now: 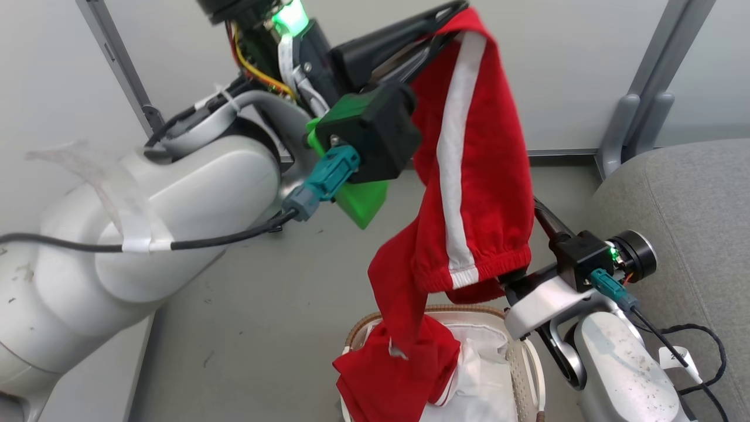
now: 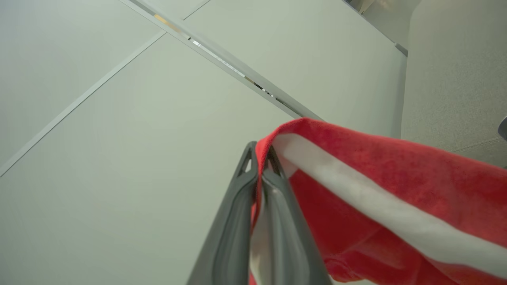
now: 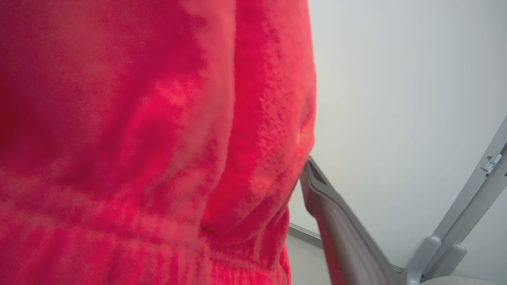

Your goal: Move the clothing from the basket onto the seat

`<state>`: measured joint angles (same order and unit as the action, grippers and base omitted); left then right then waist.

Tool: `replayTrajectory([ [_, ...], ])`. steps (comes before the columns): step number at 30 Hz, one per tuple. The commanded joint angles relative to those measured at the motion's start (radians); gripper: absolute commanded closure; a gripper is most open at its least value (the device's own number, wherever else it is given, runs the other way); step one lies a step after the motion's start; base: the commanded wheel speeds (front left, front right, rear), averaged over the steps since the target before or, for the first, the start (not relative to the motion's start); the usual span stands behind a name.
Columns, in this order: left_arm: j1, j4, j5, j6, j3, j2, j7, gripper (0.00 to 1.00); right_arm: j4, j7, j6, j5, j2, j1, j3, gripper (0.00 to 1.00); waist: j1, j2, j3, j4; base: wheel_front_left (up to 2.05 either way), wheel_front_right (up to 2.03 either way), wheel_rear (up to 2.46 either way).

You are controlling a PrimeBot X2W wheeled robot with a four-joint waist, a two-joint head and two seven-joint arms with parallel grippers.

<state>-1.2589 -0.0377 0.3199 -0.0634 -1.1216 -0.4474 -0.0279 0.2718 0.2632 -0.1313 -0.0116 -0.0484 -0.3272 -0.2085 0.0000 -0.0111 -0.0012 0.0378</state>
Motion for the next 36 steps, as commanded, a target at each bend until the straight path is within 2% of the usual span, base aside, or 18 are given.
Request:
replayTrajectory([
  [1, 0.034, -0.007, 0.016, 0.014, -0.002, -0.012, -0.004, 1.0, -0.003, 0.002, 0.001, -0.004, -0.003, 0.0, 0.002, 1.0, 0.0, 0.0111, 0.0, 0.004, 0.0, 0.0, 0.0],
  [7, 0.142, -0.057, 0.074, 0.045, 0.006, -0.061, -0.036, 1.0, -0.045, 0.002, 0.001, -0.013, -0.003, 0.026, 0.017, 1.0, 0.0, 0.0111, -0.001, -0.003, 0.0, 0.0, 0.0],
  [13, 0.288, -0.136, 0.162, 0.081, 0.025, -0.091, -0.115, 0.98, -0.083, 0.002, 0.001, -0.02, -0.003, 0.053, 0.02, 1.0, 0.0, 0.0111, 0.003, -0.021, 0.0, 0.0, 0.0],
  [15, 0.343, -0.158, 0.2, 0.088, 0.036, -0.092, -0.157, 0.83, -0.096, 0.002, 0.001, -0.021, -0.004, 0.058, 0.021, 1.0, 0.0, 0.0111, 0.006, -0.027, 0.0, 0.0, 0.0],
  [17, 0.403, -0.183, 0.234, 0.104, 0.051, -0.09, -0.19, 0.61, -0.105, 0.002, 0.001, -0.022, -0.003, 0.063, 0.023, 1.0, 0.0, 0.0111, 0.008, -0.032, 0.0, 0.0, 0.0],
  [18, 0.436, -0.194, 0.253, 0.112, 0.06, -0.086, -0.204, 0.19, -0.11, 0.002, 0.001, -0.023, -0.004, 0.066, 0.025, 1.0, 0.0, 0.0111, 0.01, -0.034, 0.0, 0.0, 0.0],
  [19, 0.462, -0.203, 0.268, 0.117, 0.068, -0.08, -0.214, 0.0, -0.114, 0.002, 0.001, -0.023, -0.004, 0.067, 0.027, 1.0, 0.0, 0.0111, 0.011, -0.034, 0.0, 0.0, 0.0],
  [23, 0.567, -0.223, 0.285, 0.148, 0.115, -0.048, -0.238, 0.0, -0.131, 0.002, 0.001, -0.019, -0.004, 0.073, 0.042, 1.0, 0.0, 0.0111, 0.017, -0.035, 0.0, 0.0, 0.0],
  [27, 0.708, -0.189, 0.259, 0.161, 0.229, 0.003, -0.236, 0.0, -0.144, 0.002, 0.001, -0.013, -0.004, 0.079, 0.06, 1.0, 0.0, 0.0111, 0.024, -0.034, 0.0, 0.0, 0.0],
  [32, 0.859, -0.198, 0.217, 0.124, 0.357, 0.075, -0.236, 0.0, -0.152, 0.002, 0.001, -0.01, -0.004, 0.087, 0.088, 1.0, 0.0, 0.0111, 0.03, -0.035, 0.0, 0.0, 0.0],
  [36, 0.94, -0.214, 0.168, 0.075, 0.426, 0.123, -0.237, 0.0, -0.155, 0.002, 0.001, -0.004, -0.003, 0.094, 0.103, 1.0, 0.0, 0.0111, 0.032, -0.036, 0.0, 0.0, 0.0],
])
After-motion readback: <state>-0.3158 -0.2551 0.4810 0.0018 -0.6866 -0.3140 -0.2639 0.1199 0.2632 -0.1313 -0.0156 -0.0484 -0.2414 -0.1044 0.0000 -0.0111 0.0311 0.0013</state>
